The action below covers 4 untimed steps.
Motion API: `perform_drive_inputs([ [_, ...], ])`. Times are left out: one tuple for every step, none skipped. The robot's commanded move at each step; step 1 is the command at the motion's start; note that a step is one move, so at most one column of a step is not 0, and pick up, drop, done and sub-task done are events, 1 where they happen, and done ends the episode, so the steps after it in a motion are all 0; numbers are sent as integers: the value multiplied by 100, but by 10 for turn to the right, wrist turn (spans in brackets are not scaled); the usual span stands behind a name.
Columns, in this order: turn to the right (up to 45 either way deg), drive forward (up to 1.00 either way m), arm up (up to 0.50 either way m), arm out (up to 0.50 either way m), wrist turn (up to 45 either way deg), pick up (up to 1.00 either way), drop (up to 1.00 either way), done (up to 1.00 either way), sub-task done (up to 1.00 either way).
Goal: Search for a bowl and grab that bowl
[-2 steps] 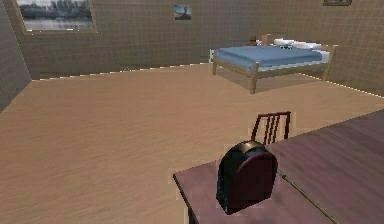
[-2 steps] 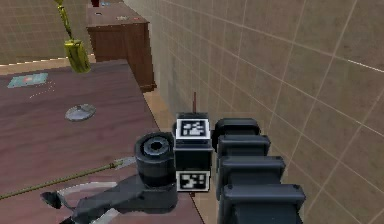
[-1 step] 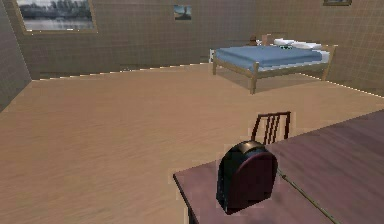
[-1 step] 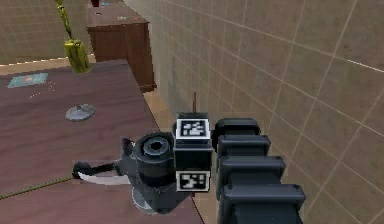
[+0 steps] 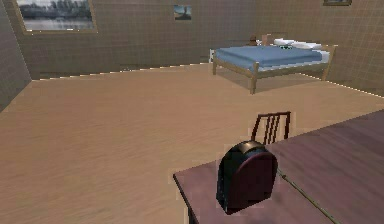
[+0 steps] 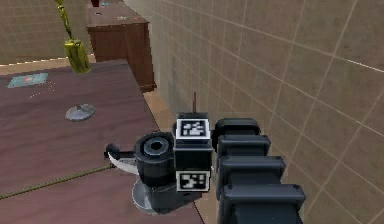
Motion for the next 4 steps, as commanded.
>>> perform_drive_inputs([
  [0,0,-24,0,0,0,0,0,0],
  [0,0,0,0,0,100,0,0,0],
  [0,0,10,0,0,0,0,0,0],
  [0,0,0,0,0,0,0,100,0],
])
